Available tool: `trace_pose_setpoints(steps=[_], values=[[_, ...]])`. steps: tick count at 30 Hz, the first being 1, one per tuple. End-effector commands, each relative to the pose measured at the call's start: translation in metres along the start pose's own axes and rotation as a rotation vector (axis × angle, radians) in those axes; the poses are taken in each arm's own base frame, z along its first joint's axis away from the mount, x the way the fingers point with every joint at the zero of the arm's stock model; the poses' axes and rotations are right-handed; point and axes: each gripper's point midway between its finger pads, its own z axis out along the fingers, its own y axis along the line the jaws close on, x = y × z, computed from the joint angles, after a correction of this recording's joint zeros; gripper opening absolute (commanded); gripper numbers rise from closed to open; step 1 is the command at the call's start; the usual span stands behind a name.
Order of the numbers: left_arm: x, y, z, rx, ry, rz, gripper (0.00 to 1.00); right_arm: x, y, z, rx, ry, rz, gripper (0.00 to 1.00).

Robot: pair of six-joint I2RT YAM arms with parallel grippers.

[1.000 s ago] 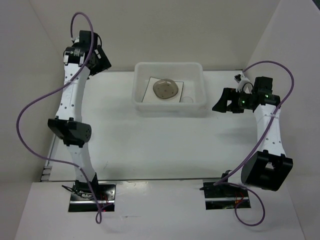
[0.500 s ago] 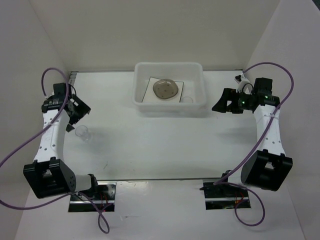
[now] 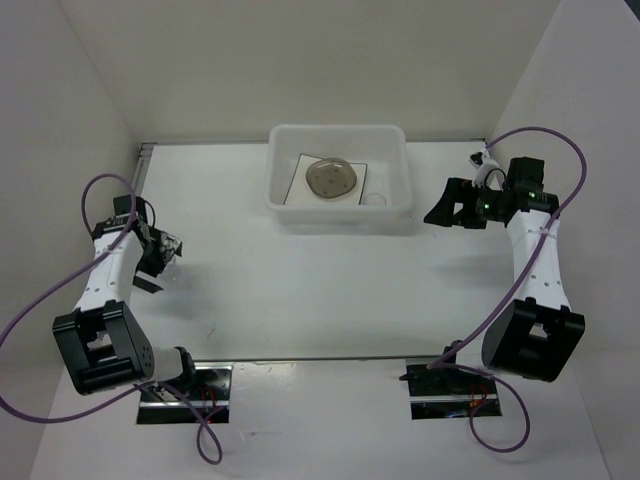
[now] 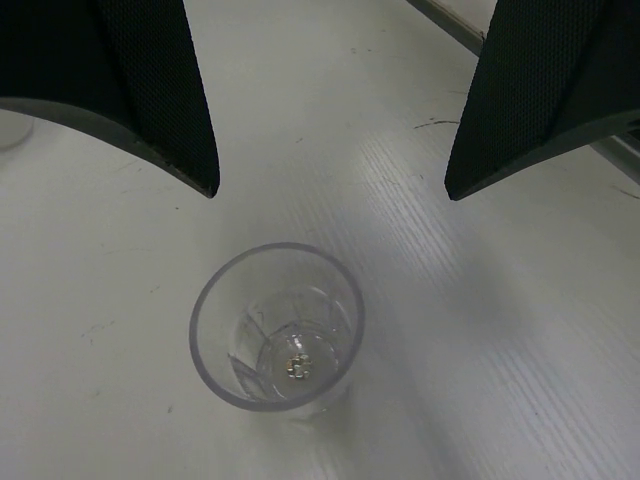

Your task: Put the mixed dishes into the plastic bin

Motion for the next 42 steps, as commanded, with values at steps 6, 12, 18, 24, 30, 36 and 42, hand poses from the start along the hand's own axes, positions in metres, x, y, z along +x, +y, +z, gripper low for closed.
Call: trace_pose_setpoints(steps=[6,12,18,24,30,36,42], values=[[-0.01,0.012,0.003,-0.09,-0.027,-0.257,1.0,-0.014,-0.003,-0.005,0.016,-0.042,-0.041,0.91],[-0.008,0.019,0.01,-0.118,-0.013,-0.384,1.0,-0.016,-0.004,-0.005,0.016,-0.043,-0.042,0.91],[0.006,0.024,0.035,-0.151,0.068,-0.446,1.0,-0.016,-0.004,-0.005,0.016,-0.043,-0.042,0.91],[0.004,0.03,0.056,-0.168,0.091,-0.478,0.86,-0.019,-0.005,-0.006,0.027,-0.048,-0.057,0.91],[-0.019,0.014,0.049,-0.109,0.059,-0.409,0.0,-0.018,-0.007,-0.008,0.032,-0.046,-0.045,0.91],[-0.065,-0.051,0.021,0.146,0.002,-0.211,0.0,-0.018,-0.007,-0.008,0.032,-0.046,-0.045,0.91],[-0.072,-0.187,-0.036,0.542,-0.045,0.133,0.0,-0.017,-0.005,-0.006,0.013,-0.042,-0.04,0.91]])
